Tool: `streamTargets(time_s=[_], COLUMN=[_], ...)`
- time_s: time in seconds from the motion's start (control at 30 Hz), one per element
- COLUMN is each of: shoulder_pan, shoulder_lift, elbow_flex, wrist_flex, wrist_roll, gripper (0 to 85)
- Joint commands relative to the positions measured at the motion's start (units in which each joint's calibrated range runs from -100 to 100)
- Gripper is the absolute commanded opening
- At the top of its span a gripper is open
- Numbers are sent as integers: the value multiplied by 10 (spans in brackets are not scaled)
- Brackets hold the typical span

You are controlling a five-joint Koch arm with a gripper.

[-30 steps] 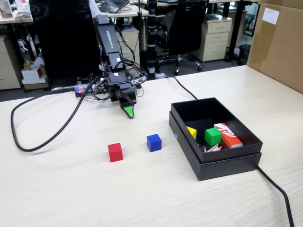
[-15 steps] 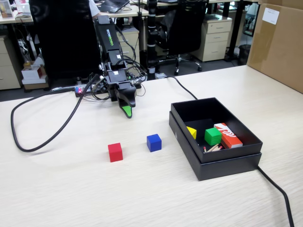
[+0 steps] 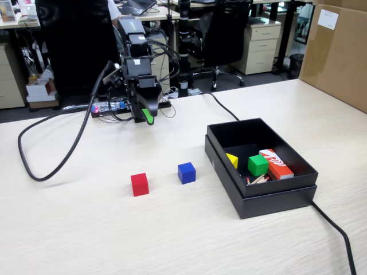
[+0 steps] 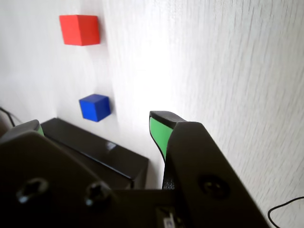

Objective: Put the red cube on top of the blue cube

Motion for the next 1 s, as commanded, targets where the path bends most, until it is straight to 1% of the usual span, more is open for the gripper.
streamTargets(time_s=[0.0, 0.13, 0.17, 0.23, 0.6, 0.67, 0.77, 0.97], shoulder_pan=[-8, -28, -37, -40, -56, -59, -62, -69], shoulder_lift=[49, 171, 229, 280, 552, 587, 637, 718], elbow_flex=[99, 246, 297, 331, 434, 455, 482, 533], wrist_flex=[-51, -120, -129, -129, -129, -129, -129, -127], wrist_roll=[-10, -16, -19, -25, -53, -55, -62, -67], gripper=[444, 445, 445, 445, 453, 455, 479, 480])
